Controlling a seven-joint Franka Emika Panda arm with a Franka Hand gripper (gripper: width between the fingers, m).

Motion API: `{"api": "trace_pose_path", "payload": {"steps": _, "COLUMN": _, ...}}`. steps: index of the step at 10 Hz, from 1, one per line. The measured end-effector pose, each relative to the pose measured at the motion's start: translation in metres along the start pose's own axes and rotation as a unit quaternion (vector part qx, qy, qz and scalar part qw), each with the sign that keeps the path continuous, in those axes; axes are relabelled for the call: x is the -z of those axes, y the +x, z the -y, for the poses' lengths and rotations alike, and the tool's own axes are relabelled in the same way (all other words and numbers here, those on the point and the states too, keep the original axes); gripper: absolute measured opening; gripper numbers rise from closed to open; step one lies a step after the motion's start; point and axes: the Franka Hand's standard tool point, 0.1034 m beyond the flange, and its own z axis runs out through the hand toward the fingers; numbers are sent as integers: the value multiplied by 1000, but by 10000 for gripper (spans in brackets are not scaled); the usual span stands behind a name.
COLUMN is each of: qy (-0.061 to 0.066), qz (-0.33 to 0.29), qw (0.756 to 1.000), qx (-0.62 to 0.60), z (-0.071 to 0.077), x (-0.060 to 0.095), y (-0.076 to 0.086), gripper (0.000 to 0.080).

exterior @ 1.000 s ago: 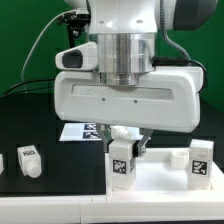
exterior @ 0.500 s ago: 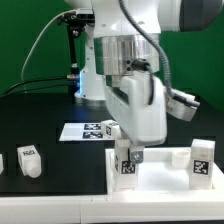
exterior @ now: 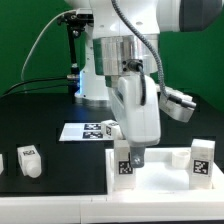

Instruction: Assemble square table

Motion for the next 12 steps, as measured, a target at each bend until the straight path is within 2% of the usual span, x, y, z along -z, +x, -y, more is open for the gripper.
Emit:
{"api": "trace_pose_path", "payload": {"steps": 2, "qy": -4, "qz": -1, "qw": 982, "qx": 190, "z": -1, "x": 0, "y": -1, "gripper": 643}}
{"api": "trace_pose_path", "payload": {"steps": 5, "qy": -5, "qz": -2, "qw": 970, "qx": 243, "z": -2, "x": -1, "y": 0, "gripper": 649}}
{"api": "trace_pose_path", "payload": {"steps": 6, "qy": -6, "qz": -3, "qw": 955, "qx": 295, "z": -1, "x": -1, "y": 1, "gripper": 649}}
{"api": "trace_pose_path", "payload": {"steps": 7, "qy": -10, "qz": -11, "qw": 907, "qx": 421, "z": 3, "x": 3, "y": 4, "gripper": 649}}
{"api": "trace_pose_path", "payload": {"steps": 8, "qy": -9, "qz": -12, "qw": 897, "qx": 443, "z": 5, "x": 2, "y": 3, "gripper": 649}}
{"api": "trace_pose_path", "payload": {"steps": 9, "qy": -10, "qz": -12, "qw": 906, "qx": 423, "z": 4, "x": 2, "y": 3, "gripper": 649}}
{"api": "trace_pose_path", "payload": {"steps": 11, "qy": -10, "qz": -12, "qw": 909, "qx": 417, "z": 4, "x": 2, "y": 4, "gripper": 397}}
{"api": "trace_pose_path", "payload": {"steps": 12, "qy": -13, "qz": -14, "qw": 925, "qx": 380, "z": 1, "x": 1, "y": 8, "gripper": 397}}
